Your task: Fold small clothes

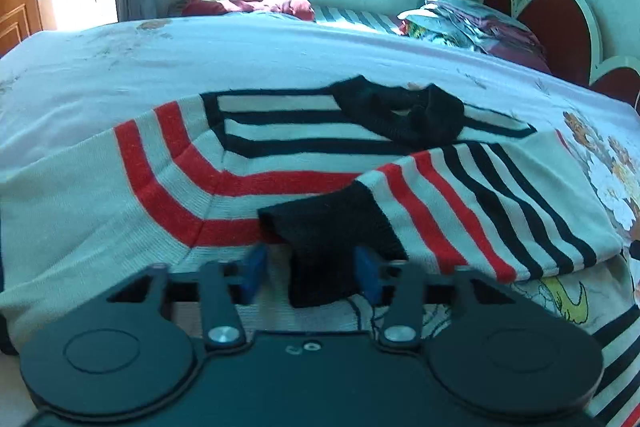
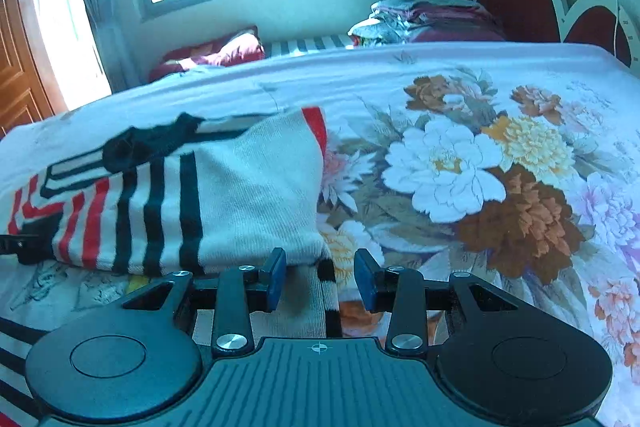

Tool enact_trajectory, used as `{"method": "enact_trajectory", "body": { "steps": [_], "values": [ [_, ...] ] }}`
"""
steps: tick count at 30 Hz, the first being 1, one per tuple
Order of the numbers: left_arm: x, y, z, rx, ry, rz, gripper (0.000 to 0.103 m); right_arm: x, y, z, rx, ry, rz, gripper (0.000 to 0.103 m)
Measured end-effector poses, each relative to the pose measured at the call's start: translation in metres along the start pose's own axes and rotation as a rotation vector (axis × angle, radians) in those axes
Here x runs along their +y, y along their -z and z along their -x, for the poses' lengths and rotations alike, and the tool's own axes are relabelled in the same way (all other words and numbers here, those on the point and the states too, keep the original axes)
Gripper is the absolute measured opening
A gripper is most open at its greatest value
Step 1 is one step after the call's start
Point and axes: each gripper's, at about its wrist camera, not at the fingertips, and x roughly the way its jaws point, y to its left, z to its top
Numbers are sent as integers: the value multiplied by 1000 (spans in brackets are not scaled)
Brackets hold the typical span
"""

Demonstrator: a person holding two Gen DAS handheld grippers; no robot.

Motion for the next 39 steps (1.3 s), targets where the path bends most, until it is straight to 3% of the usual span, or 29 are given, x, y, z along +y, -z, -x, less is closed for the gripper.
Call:
{"method": "enact_trajectory", "body": {
  "steps": [2,4,5,7,8,11,12,14,15,17,18,23,24,25,27,29,32,33,34,35,37,39],
  "values": [
    [8,-3,2,-21,1,20,67,0,-9,-1,-14,-19,-3,39],
    [15,-8,-8,16,6,40,64,3,-18,-15,13,-31,-2,39],
    [17,-10,-12,26,10,50,59,5,-19,-21,22,-35,6,38],
    [17,-12,-22,41,8,52,52,11,-17,-39,76,-26,59,19],
    [15,-12,-26,43,3,33,43,12,-13,-50,125,33,93,19],
    [10,-17,-26,40,-14,-7,30,-3,-18,-51,130,-3,9,19],
    [11,-18,-24,28,-15,-8,31,-4,-23,-44,81,-16,7,19],
    [12,-20,-23,10,-33,-8,57,-8,-38,-38,1,-56,-4,20],
    [14,-21,-25,9,-29,0,59,-13,-49,-43,-13,-70,-24,25],
    [18,-24,-33,32,-5,20,51,-21,-68,-63,-6,-79,-70,40],
    [18,-25,-36,32,4,19,48,-26,-77,-76,3,-91,-96,42],
    [11,-30,-44,43,40,-26,8,-51,-102,-140,109,-191,-240,42],
    [9,-31,-45,44,53,-33,5,-54,-103,-149,135,-228,-264,35],
    [6,-32,-43,31,45,-45,4,-55,-103,-152,133,-263,-262,7],
    [5,-32,-38,-12,31,-51,4,-47,-106,-143,79,-193,-157,7],
    [6,-28,-47,18,-7,-57,4,-50,-99,-147,80,-129,-144,7],
    [-1,-27,-47,8,-24,-122,7,-52,-92,-151,75,-108,-156,12],
    [0,-28,-45,9,-32,-132,12,-52,-94,-148,72,-91,-160,26],
    [2,-29,-40,1,-64,-125,35,-51,-96,-139,37,-41,-145,33],
    [4,-30,-30,-35,-99,-120,51,-49,-99,-129,-15,-12,-115,33],
    [0,-35,-11,-109,-101,-123,49,-41,-101,-110,-49,-56,-45,32],
    [-23,-44,-10,-105,-3,-135,48,-17,-98,-104,-25,-130,75,32]
  ]
}}
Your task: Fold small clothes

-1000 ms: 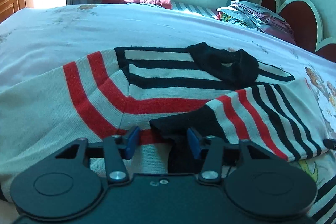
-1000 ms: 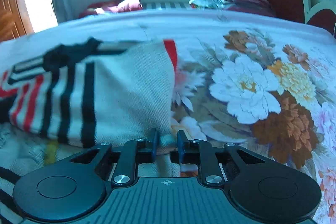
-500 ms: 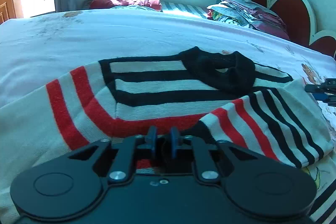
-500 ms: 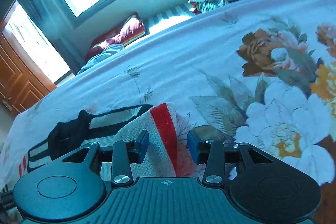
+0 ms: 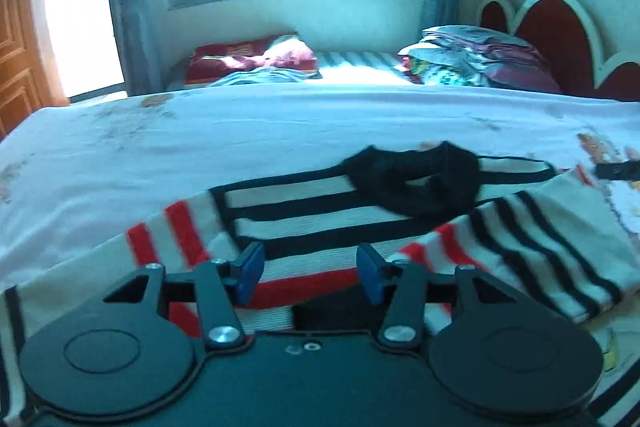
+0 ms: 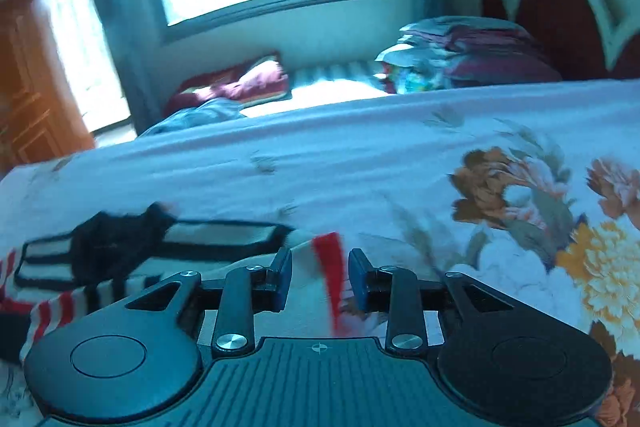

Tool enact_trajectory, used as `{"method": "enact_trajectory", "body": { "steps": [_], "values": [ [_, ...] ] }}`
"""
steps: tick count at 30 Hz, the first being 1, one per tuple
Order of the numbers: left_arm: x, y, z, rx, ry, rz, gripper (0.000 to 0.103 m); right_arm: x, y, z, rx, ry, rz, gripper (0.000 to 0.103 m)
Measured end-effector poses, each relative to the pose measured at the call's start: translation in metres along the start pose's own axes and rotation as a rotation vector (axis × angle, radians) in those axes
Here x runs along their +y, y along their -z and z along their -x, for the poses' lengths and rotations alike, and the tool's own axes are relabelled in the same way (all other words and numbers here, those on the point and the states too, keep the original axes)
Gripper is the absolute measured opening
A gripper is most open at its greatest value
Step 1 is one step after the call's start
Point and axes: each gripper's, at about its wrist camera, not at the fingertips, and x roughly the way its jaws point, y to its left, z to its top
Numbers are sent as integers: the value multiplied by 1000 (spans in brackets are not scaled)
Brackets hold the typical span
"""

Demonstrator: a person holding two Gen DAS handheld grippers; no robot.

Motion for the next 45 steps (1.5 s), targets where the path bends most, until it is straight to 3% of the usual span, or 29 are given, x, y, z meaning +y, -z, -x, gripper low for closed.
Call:
{"method": "enact_trajectory", "body": {
  "steps": [4,7,9,10,11,14,19,22,24,26,29,32,34,35,38,40,43,45],
  "values": [
    [-67,-13,-31,30,142,-66,50,55,13,-19,74,-140,147,32],
    [-89,-13,-60,93,153,-75,50,76,21,-31,101,-155,249,32],
    [-83,-6,-69,124,93,-92,50,63,21,-42,78,5,273,32],
    [-75,-3,-68,121,91,-87,50,43,17,-49,80,93,222,32],
    [-67,1,-65,124,80,-95,51,23,13,-53,91,119,159,32],
    [-60,2,-62,129,82,-111,50,-4,4,-61,132,79,86,33],
    [-75,-6,-42,98,94,-113,50,13,1,-33,111,88,155,32],
    [-84,6,-20,81,111,-121,51,33,20,3,131,40,178,32],
    [-85,21,-23,126,86,-119,51,45,46,14,180,32,210,31],
    [-85,33,-25,115,70,-122,53,51,67,16,155,70,234,31],
    [-87,25,-11,99,60,-131,51,61,64,24,132,112,219,31],
    [-78,28,3,73,51,-116,54,68,65,49,82,65,180,31],
    [-70,40,-9,145,26,-119,59,75,78,46,161,73,205,31],
    [-64,44,-10,121,43,-98,61,75,87,40,198,83,212,31],
    [-58,39,-6,119,55,-73,60,79,81,41,185,104,180,31],
    [-52,40,4,88,50,-51,61,83,74,53,116,97,166,31],
    [-32,51,14,106,-11,-30,69,93,71,58,123,75,149,31],
    [-11,62,21,131,-66,-11,68,100,75,60,135,60,137,31]
  ]
}}
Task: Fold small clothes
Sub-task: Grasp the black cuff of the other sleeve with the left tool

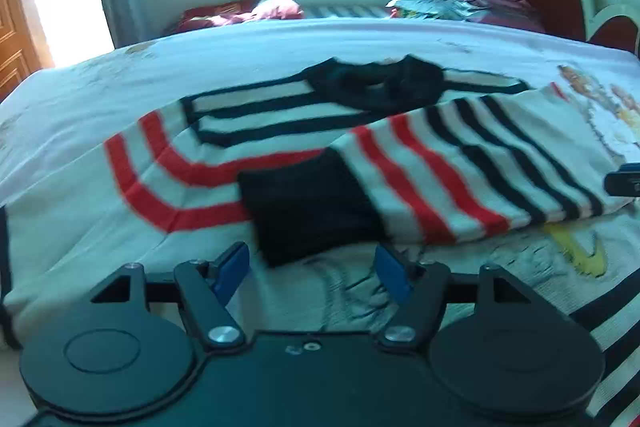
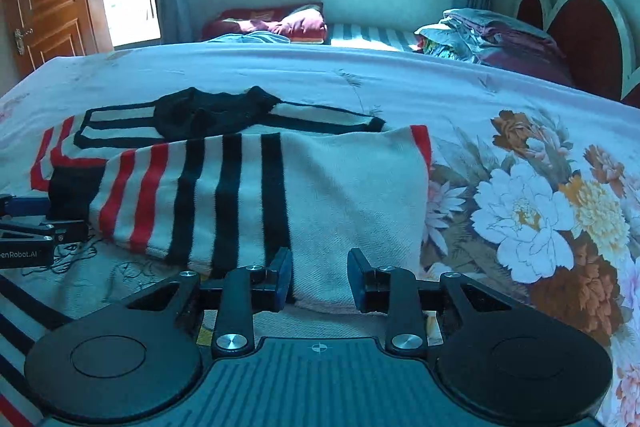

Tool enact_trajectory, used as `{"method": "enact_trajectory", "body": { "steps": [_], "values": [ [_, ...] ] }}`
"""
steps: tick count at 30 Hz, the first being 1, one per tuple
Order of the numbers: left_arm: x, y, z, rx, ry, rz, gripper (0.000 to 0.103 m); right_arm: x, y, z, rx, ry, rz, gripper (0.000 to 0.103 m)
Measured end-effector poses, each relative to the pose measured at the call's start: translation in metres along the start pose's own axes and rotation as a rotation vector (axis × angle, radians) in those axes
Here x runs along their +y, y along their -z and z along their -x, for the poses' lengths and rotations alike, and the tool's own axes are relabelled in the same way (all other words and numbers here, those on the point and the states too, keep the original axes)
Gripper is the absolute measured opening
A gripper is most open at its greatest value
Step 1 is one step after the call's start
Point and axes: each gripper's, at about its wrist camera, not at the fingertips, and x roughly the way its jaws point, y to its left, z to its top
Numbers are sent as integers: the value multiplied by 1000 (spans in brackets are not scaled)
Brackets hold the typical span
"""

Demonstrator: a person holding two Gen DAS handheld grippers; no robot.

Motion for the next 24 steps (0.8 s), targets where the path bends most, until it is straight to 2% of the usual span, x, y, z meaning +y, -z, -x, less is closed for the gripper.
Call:
{"method": "enact_trajectory", "body": {
  "steps": [3,8,10,13,17,19,21,24],
  "values": [
    [42,16,28,-46,-7,86,68,14,6,8,-9,-15,-9,31],
    [111,48,71,-82,-120,227,65,37,7,12,-13,-61,-6,31],
    [146,64,83,-78,-172,347,59,45,5,12,-20,-74,-7,31],
    [205,91,95,-64,-233,585,54,55,2,9,-26,-84,-26,31],
    [274,118,113,-143,-272,866,53,69,0,6,-18,-101,-31,31],
    [299,125,118,-201,-288,964,55,76,0,7,-19,-100,-27,31],
    [322,131,117,-217,-294,1044,54,82,0,7,-16,-96,-21,31],
    [346,139,114,-268,-258,1149,47,85,0,8,-19,-77,-19,31]
  ]
}}
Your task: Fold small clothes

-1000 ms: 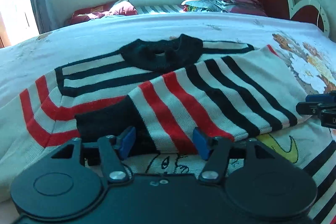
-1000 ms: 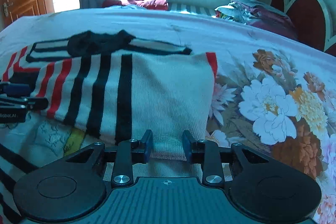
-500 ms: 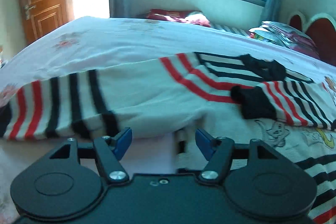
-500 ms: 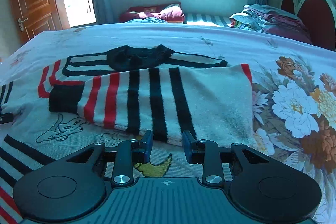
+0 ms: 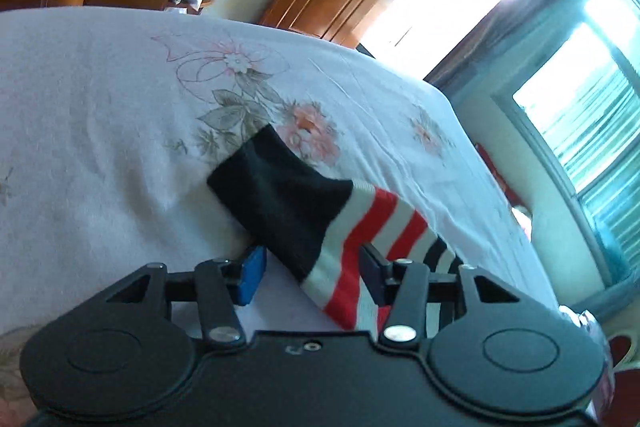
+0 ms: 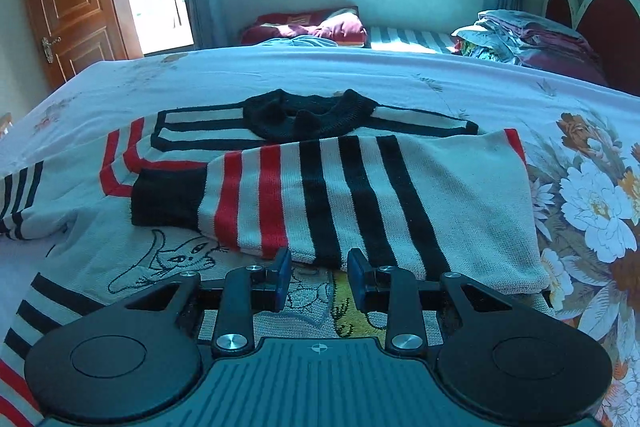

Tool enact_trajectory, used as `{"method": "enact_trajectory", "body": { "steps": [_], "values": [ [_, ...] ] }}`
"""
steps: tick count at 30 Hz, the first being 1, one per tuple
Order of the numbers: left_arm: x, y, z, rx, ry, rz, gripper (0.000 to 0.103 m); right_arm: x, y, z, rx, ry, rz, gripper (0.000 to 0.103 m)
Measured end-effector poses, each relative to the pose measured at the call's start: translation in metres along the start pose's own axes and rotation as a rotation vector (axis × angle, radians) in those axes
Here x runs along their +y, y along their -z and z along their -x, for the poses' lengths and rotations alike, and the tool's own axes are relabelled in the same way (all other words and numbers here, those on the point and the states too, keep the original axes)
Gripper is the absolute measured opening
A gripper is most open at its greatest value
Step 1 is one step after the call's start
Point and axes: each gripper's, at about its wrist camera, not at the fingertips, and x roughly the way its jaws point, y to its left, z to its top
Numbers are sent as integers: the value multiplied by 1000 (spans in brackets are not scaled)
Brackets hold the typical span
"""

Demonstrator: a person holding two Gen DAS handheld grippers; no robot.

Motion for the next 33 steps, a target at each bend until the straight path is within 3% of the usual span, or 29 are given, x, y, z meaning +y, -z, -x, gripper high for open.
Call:
{"method": "enact_trajectory", "body": {
  "steps": [3,5,6,11,16,23,27,30,31,33],
  "values": [
    [-1,-10,-9,-8,-6,23,36,-7,-1,-1,6,32,-40,31],
    [-9,-12,-13,18,-19,-7,5,-13,-3,0,12,44,-73,31],
    [-15,-12,-13,25,-11,-24,4,-17,-4,2,8,45,-84,31],
    [-81,9,-6,7,90,-181,4,-26,-7,13,-20,66,-94,31],
    [-182,66,5,55,257,-401,4,-41,-8,20,-41,84,-134,31],
    [-306,191,28,150,447,-726,4,-71,-4,37,-67,100,-198,31],
    [-353,278,26,228,478,-969,4,-94,3,50,-76,113,-245,31],
    [-365,340,13,342,481,-1081,4,-110,8,59,-72,109,-272,31],
    [-367,359,8,383,475,-1119,8,-116,11,62,-73,107,-284,31],
    [-362,385,5,420,504,-1170,32,-125,14,66,-69,111,-307,31]
  ]
}}
